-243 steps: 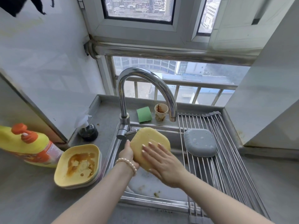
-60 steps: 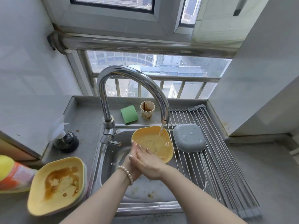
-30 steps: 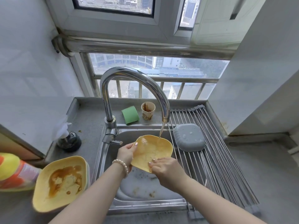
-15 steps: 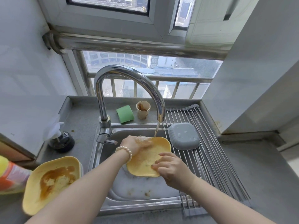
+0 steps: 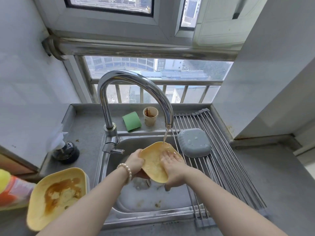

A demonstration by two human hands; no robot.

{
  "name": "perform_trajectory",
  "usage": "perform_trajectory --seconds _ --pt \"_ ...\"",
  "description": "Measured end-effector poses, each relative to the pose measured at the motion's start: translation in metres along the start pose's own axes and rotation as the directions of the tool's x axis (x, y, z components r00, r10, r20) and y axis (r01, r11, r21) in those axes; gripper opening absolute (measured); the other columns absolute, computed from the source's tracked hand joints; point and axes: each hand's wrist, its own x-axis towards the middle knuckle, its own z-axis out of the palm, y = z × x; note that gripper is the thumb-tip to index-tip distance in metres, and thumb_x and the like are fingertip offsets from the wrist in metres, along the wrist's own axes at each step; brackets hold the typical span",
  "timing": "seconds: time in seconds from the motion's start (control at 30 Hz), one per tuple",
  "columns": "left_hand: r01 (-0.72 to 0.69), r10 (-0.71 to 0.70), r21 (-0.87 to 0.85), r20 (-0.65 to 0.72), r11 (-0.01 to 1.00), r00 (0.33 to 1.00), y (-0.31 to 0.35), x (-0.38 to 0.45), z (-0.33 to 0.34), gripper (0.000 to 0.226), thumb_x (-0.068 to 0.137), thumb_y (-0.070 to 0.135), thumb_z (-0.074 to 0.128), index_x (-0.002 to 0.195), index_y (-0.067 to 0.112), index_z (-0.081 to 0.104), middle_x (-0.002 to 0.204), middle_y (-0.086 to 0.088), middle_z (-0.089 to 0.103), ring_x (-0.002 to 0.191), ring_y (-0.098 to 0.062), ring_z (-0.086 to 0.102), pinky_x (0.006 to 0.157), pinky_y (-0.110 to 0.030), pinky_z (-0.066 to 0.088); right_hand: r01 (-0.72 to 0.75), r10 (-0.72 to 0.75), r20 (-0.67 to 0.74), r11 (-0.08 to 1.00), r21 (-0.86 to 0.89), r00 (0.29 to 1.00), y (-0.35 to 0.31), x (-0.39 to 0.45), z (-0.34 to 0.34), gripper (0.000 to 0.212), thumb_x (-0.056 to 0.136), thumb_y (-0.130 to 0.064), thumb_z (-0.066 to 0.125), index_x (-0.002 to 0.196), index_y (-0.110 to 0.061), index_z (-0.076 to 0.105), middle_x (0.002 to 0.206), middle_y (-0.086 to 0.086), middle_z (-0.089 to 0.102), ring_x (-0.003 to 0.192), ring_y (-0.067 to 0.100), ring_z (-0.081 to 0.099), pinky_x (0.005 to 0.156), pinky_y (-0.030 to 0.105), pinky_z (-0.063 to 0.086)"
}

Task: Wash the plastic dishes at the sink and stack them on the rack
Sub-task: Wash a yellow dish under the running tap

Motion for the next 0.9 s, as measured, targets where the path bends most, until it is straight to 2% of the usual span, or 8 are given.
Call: perform_trajectory --seconds 0.23,0.4,0.5,0.57,0.6,0.67,0.77,0.9 --pt "0.094 -0.062 -0.379 0.097 0.921 0.993 -0.018 -0.013 0.009 0.019 0.104 0.021 0.035 0.106 0.022 0.054 0.096 -0.013 0.063 0.072 -0.028 0.064 0.05 -0.045 0.057 0.076 -0.099 0.105 0.976 0.204 0.99 -0.026 0.011 -0.002 0.105 0.081 -0.037 0.064 0.151 -0.024 -0.013 0.16 0.009 -0.006 0.147 0.028 -0.002 0.119 0.041 0.004" --pt "0.013 -0.037 -0.533 -0.034 0.846 0.999 -0.013 -0.014 0.02 0.022 0.105 0.024 0.031 0.102 0.02 0.052 0.091 -0.009 0.065 0.071 -0.025 0.064 0.048 -0.044 0.055 0.161 -0.152 -0.124 0.985 0.065 0.98 -0.045 0.008 0.005 0.08 0.093 -0.007 0.047 0.153 -0.014 -0.004 0.161 0.007 -0.002 0.148 0.022 -0.002 0.12 0.038 0.009" --pt "-0.025 -0.039 -0.507 -0.116 0.861 0.993 -0.011 -0.012 0.014 0.021 0.105 0.025 0.031 0.107 0.021 0.052 0.094 -0.009 0.064 0.074 -0.027 0.064 0.049 -0.046 0.056 0.156 -0.13 -0.309 0.986 0.062 0.942 -0.032 0.004 0.022 0.053 0.095 -0.006 0.047 0.146 -0.011 0.034 0.149 0.012 0.038 0.136 0.027 0.038 0.104 0.042 0.04" --pt "-0.028 -0.045 -0.475 -0.142 0.879 0.989 -0.008 -0.011 0.008 0.02 0.105 0.021 0.033 0.11 0.021 0.052 0.101 -0.01 0.063 0.082 -0.029 0.065 0.059 -0.052 0.058 0.221 -0.193 -0.495 0.975 -0.003 0.847 -0.018 -0.001 0.032 0.025 0.084 -0.006 0.06 0.107 -0.014 0.066 0.104 0.007 0.069 0.096 0.029 0.065 0.076 0.041 0.055" --pt "-0.019 -0.05 -0.466 -0.135 0.884 0.99 -0.007 -0.01 0.007 0.021 0.104 0.017 0.034 0.107 0.021 0.054 0.102 -0.011 0.063 0.085 -0.03 0.064 0.066 -0.055 0.058 0.254 -0.204 -0.61 0.967 -0.005 0.765 -0.011 -0.003 0.038 0.013 0.076 -0.008 0.067 0.085 -0.016 0.069 0.081 0.001 0.07 0.074 0.026 0.067 0.066 0.038 0.057" --pt "0.012 -0.064 -0.443 -0.104 0.897 0.993 -0.003 -0.012 0.007 0.026 0.101 0.004 0.034 0.101 0.021 0.054 0.098 -0.012 0.063 0.083 -0.029 0.064 0.075 -0.056 0.056 0.318 -0.212 -0.796 0.948 -0.026 0.567 0.002 -0.003 0.047 0.009 0.074 -0.021 0.068 0.065 -0.018 0.068 0.062 -0.005 0.065 0.056 0.018 0.061 0.071 0.031 0.058" --pt "0.031 -0.074 -0.439 -0.08 0.898 0.994 0.001 -0.01 0.007 0.037 0.091 -0.011 0.028 0.114 0.007 0.051 0.094 -0.014 0.06 0.075 -0.025 0.06 0.069 -0.043 0.058 0.397 -0.028 -0.9 0.903 0.164 0.435 0.002 -0.004 0.04 0.03 0.082 -0.036 0.062 0.062 -0.013 0.064 0.058 -0.004 0.059 0.059 0.01 0.052 0.075 0.017 0.044" --pt "-0.023 -0.032 -0.455 -0.112 0.89 0.993 0.014 -0.009 0.008 0.036 0.092 -0.005 0.036 0.119 0.013 0.051 0.094 -0.009 0.055 0.071 -0.016 0.05 0.064 -0.03 0.046 0.483 0.374 -0.763 0.607 0.631 0.527 -0.013 -0.009 0.014 0.031 0.083 -0.029 0.071 0.058 -0.022 0.055 0.057 -0.012 0.049 0.058 0.001 0.046 0.059 0.011 0.033"
